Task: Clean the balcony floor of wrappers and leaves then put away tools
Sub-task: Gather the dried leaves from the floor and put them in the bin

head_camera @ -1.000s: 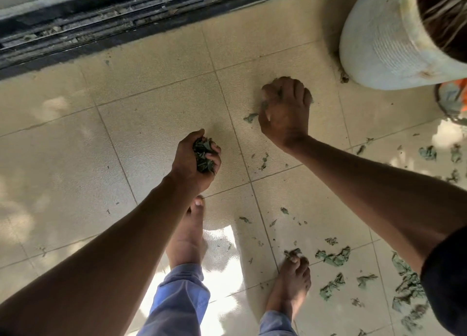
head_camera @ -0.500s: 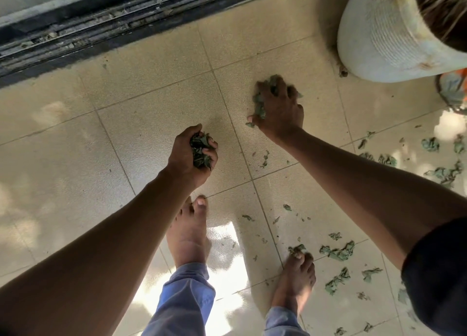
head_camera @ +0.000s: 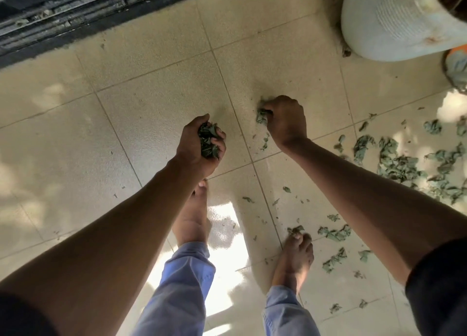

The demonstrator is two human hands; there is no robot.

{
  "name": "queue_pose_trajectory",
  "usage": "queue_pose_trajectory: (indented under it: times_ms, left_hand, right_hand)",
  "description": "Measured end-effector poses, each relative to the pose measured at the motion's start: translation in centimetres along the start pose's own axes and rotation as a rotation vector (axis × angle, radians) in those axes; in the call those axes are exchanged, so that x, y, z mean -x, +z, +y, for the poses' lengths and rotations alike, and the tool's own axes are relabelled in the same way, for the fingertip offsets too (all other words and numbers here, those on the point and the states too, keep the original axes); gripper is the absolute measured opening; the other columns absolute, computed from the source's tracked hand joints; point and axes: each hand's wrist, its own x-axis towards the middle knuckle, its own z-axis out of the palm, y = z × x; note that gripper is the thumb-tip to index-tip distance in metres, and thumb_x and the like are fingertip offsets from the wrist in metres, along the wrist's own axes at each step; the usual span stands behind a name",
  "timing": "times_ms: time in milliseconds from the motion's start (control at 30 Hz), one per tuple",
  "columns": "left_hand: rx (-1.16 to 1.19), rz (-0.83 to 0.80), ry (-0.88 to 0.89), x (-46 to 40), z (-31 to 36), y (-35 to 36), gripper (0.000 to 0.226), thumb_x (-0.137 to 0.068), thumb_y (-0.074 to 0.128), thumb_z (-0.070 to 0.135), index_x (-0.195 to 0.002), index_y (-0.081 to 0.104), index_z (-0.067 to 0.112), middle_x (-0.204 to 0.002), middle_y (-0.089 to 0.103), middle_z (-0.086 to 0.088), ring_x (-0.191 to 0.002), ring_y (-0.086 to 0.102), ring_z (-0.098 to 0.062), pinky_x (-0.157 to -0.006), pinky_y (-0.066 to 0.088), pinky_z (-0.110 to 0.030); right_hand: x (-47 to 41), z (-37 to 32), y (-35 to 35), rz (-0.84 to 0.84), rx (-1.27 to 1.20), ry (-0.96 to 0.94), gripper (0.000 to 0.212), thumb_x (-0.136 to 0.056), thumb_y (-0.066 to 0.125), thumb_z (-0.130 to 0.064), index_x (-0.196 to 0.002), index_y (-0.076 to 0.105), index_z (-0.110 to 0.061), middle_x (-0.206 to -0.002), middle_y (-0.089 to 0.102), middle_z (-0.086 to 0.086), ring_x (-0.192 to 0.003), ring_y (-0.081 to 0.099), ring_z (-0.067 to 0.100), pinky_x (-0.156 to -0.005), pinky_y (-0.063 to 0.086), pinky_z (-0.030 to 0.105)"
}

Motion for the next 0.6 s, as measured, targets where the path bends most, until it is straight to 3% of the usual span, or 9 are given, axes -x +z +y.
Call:
queue_pose_trajectory:
  times_ms: [100, 167, 233, 367, 433, 500, 600]
  left_hand:
    - [0.008, 0.001, -0.001, 1.5, -1.6, 0.7, 0.022, -0.094, 0.067, 0.026, -0.08, 0.055, 0.015, -0.074, 0.058, -0.001, -0.062, 0.059, -0.01, -0.044, 0.046, -0.016]
    - [-0.004, 0.008, -0.001, 2.6, -2.7, 1.4, 0.021, -0.094, 0.066, 0.026, -0.08, 0.055, 0.015, -0.072, 0.058, -0.002, -0.063, 0.058, -0.01, -0.045, 0.047, -0.015]
    - [-0.044, 0.019, 0.0, 3.7, -4.1, 2.3, 0.022, -0.095, 0.065, 0.027, -0.08, 0.054, 0.015, -0.069, 0.058, -0.002, -0.062, 0.056, -0.011, -0.046, 0.048, -0.016]
    - [-0.225, -0.031, 0.058, 5.1, -6.4, 3.9, 0.026, -0.101, 0.054, 0.034, -0.09, 0.064, 0.013, -0.078, 0.067, -0.006, -0.068, 0.063, -0.017, -0.061, 0.052, -0.025]
    - [-0.252, -0.106, 0.097, 5.7, -7.3, 5.0, 0.037, -0.104, 0.046, 0.032, -0.083, 0.071, 0.013, -0.076, 0.068, -0.006, -0.07, 0.066, -0.018, -0.062, 0.052, -0.026]
    - [-0.251, -0.166, 0.099, 6.5, -8.2, 6.0, 0.054, -0.104, 0.041, 0.03, -0.06, 0.067, 0.016, -0.059, 0.059, -0.002, -0.056, 0.061, -0.015, -0.053, 0.048, -0.023]
    - [-0.154, -0.195, 0.058, 7.0, -9.4, 6.7, 0.064, -0.105, 0.039, 0.033, -0.047, 0.06, 0.015, -0.048, 0.053, 0.0, -0.045, 0.057, -0.013, -0.047, 0.047, -0.018]
  right_hand:
    - [2.0, -2.0, -3.8, 0.008, -0.474, 0.355, 0.008, -0.083, 0.077, -0.006, -0.086, 0.081, -0.012, -0.078, 0.077, 0.005, -0.073, 0.074, 0.017, -0.067, 0.058, 0.027]
    - [3.8, -4.1, -7.2, -0.054, -0.843, 0.547, 0.011, -0.082, 0.081, -0.003, -0.087, 0.079, -0.013, -0.072, 0.076, 0.005, -0.066, 0.075, 0.018, -0.066, 0.063, 0.032]
    - [5.8, -6.0, -11.0, -0.079, -1.091, 0.632, 0.014, -0.082, 0.081, 0.0, -0.092, 0.078, -0.009, -0.08, 0.078, 0.01, -0.072, 0.076, 0.027, -0.072, 0.065, 0.045]
    - [9.5, -9.3, -16.3, -0.135, -1.435, 0.685, 0.016, -0.084, 0.076, 0.003, -0.1, 0.076, 0.0, -0.09, 0.077, 0.016, -0.08, 0.075, 0.024, -0.075, 0.063, 0.038]
    - [10.9, -10.4, -16.7, -0.112, -1.469, 0.683, 0.02, -0.083, 0.077, 0.002, -0.103, 0.076, -0.001, -0.094, 0.078, 0.015, -0.087, 0.075, 0.024, -0.081, 0.064, 0.042]
    - [11.9, -10.9, -15.9, -0.004, -1.212, 0.578, 0.022, -0.082, 0.081, -0.002, -0.103, 0.079, -0.009, -0.094, 0.079, 0.007, -0.091, 0.076, 0.019, -0.087, 0.063, 0.044]
    - [13.2, -10.9, -14.9, 0.091, -0.864, 0.35, 0.024, -0.083, 0.078, -0.005, -0.105, 0.081, -0.015, -0.097, 0.079, -0.005, -0.09, 0.073, 0.002, -0.087, 0.061, 0.031]
